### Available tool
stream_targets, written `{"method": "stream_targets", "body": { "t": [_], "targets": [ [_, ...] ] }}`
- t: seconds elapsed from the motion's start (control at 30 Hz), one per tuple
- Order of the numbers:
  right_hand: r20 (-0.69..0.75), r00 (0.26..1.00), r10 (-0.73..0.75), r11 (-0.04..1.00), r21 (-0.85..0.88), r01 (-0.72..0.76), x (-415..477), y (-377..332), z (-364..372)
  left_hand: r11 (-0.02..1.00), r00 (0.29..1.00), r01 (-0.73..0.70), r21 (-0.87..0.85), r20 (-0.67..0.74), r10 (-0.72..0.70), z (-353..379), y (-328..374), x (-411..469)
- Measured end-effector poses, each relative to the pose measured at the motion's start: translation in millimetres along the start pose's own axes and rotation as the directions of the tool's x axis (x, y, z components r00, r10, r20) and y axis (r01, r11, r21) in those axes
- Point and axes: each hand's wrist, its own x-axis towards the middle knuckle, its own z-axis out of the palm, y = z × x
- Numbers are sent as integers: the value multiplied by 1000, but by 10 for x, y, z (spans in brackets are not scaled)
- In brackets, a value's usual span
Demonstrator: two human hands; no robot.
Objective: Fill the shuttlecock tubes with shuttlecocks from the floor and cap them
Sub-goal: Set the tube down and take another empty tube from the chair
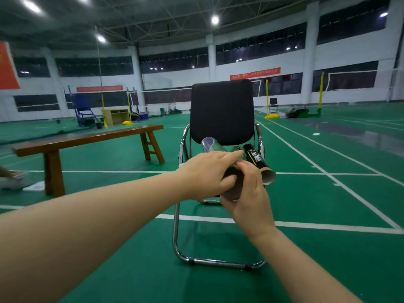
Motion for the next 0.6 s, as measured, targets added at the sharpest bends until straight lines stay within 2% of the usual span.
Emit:
{"method": "stream_targets", "body": {
  "t": [0.13, 0.3, 0.43, 0.6],
  "targets": [
    [117, 993, -7, 992, 124, -8, -180, -276, -97, 998, 994, -9, -66, 112, 17, -86, 33, -422],
    [297, 954, -38, 983, 182, -17, -553, -525, -84, 989, 967, -9, -149, 249, 47, 51, -27, -991],
    [436, 900, 10, 966, 228, -121, -841, -593, 54, 985, 968, -10, -175, 247, 54, 380, -149, -1300],
    [551, 832, 60, 951, 223, -216, -1252, -504, 338, 971, 984, -44, -234, 160, 83, 985, -297, -1593]
  ]
}}
